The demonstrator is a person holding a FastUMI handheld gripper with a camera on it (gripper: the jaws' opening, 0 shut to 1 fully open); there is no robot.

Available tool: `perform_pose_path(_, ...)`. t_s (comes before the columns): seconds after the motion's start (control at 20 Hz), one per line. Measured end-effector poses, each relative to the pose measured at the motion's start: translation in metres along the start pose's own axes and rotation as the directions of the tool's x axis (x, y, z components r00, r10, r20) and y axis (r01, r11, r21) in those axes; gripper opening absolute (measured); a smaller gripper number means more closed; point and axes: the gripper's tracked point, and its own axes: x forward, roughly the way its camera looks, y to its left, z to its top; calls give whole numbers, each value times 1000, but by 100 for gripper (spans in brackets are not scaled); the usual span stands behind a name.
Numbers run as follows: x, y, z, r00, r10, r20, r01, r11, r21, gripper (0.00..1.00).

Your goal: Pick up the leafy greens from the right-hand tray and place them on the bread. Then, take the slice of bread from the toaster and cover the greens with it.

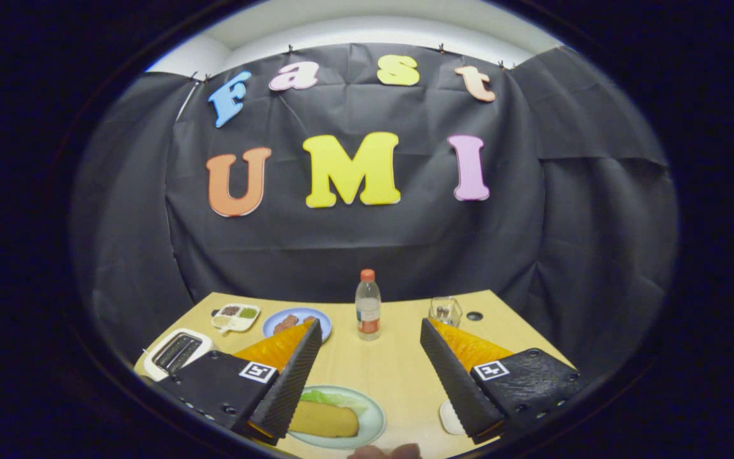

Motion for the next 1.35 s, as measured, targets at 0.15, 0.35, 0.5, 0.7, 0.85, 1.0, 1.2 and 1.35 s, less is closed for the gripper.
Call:
perform_pose_path(0.15, -20, -7, 33, 1000, 22, 21, -22, 1000, -6, 96)
perform_pose_path(0.35, -46, -32, 76, 997, 13, 71, -13, 1000, 3, 96)
perform_pose_path(0.5, -66, -47, 95, 995, 6, 101, -8, 1000, 15, 96)
perform_pose_path(0.7, -95, -68, 112, 987, -4, 159, 0, 1000, 26, 96)
perform_pose_path(0.85, -104, -76, 111, 986, 0, 167, -5, 1000, 29, 96)
perform_pose_path(1.0, -105, -83, 112, 984, -3, 176, -4, 999, 39, 96)
perform_pose_path(1.2, -106, -81, 110, 984, 20, 178, -27, 999, 40, 96)
perform_pose_path(1.35, -111, -78, 106, 985, 48, 164, -56, 997, 44, 96)
